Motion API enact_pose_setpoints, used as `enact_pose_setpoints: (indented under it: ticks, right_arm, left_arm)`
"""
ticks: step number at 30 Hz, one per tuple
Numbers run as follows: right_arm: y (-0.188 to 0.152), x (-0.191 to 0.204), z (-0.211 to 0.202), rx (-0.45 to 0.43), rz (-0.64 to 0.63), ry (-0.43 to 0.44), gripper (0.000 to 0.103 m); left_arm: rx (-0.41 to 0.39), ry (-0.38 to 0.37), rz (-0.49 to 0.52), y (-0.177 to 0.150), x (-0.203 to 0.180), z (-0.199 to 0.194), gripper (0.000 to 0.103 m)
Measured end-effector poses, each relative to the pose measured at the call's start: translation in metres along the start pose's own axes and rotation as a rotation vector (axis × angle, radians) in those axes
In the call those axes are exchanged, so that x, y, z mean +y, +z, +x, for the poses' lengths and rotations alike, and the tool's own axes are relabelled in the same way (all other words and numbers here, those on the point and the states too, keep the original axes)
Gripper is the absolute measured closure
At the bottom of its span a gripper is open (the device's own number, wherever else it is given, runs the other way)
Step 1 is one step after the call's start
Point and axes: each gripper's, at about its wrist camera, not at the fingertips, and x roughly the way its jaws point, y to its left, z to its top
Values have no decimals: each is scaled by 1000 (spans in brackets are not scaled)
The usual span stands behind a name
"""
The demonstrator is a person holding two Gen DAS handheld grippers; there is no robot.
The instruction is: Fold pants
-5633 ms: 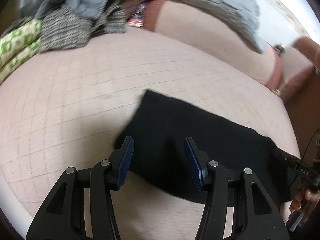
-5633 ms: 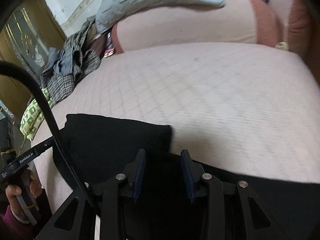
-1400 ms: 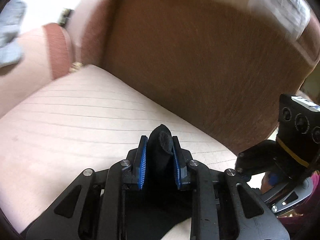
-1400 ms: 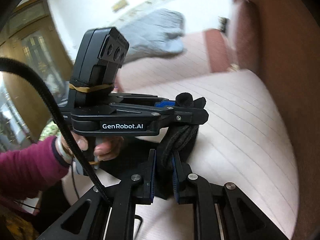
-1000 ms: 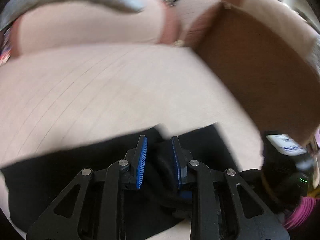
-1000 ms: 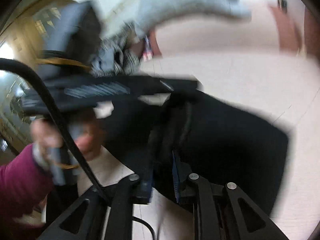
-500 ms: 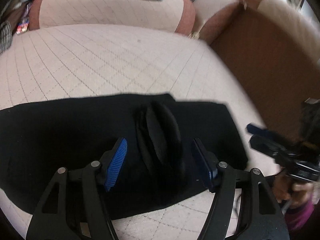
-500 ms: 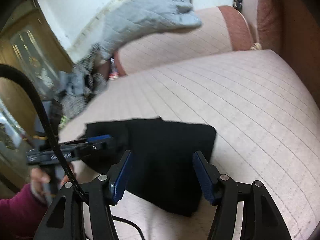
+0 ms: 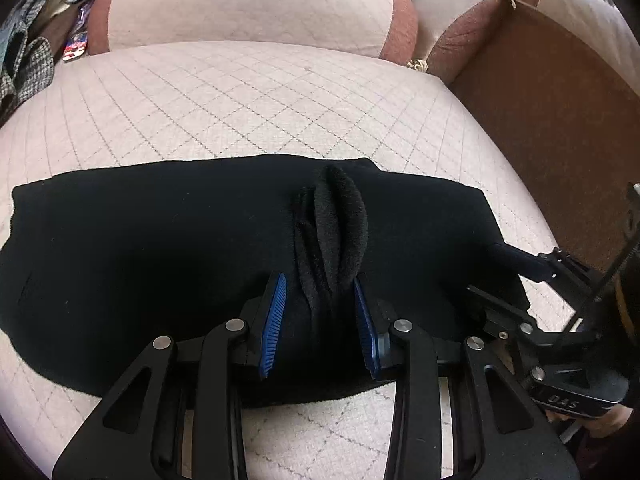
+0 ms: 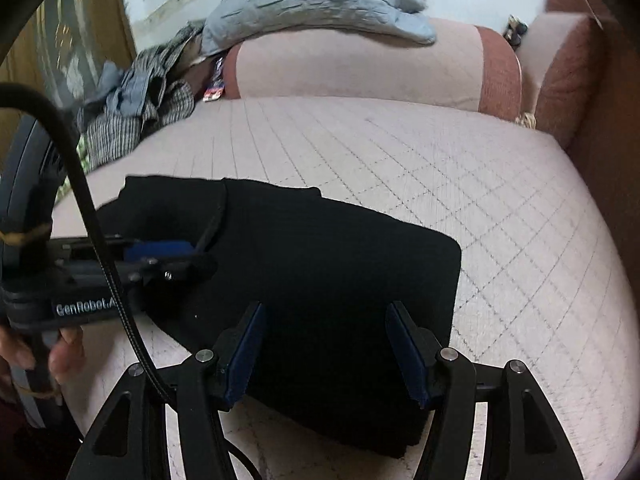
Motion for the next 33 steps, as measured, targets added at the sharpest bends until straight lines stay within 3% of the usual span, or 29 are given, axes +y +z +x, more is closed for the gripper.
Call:
enact_pose_setpoints:
  ticks: [6, 11, 13, 22, 26, 33]
  right_arm:
    - [11, 6, -12, -51, 25, 37, 43]
    - [11, 22, 24, 18, 3, -6, 43]
    - [10, 31, 25, 8, -24, -45, 43]
    - [21, 36, 4, -15, 12, 21, 43]
    - [24, 39, 6, -19, 35, 69, 43]
    - [32, 58, 22, 3, 17, 72, 43]
  left_arm:
    - [-13, 5, -14, -6, 1, -13, 70]
    - [-42, 58, -44, -10, 2, -26, 70]
    - [-47, 80, -40, -13, 3, -30, 70]
    - [-85, 145, -62, -19, 22, -53, 70]
    - [-106, 179, -97, -26, 36, -63, 70]
    - [-133, 235, -141, -36, 59, -75, 70]
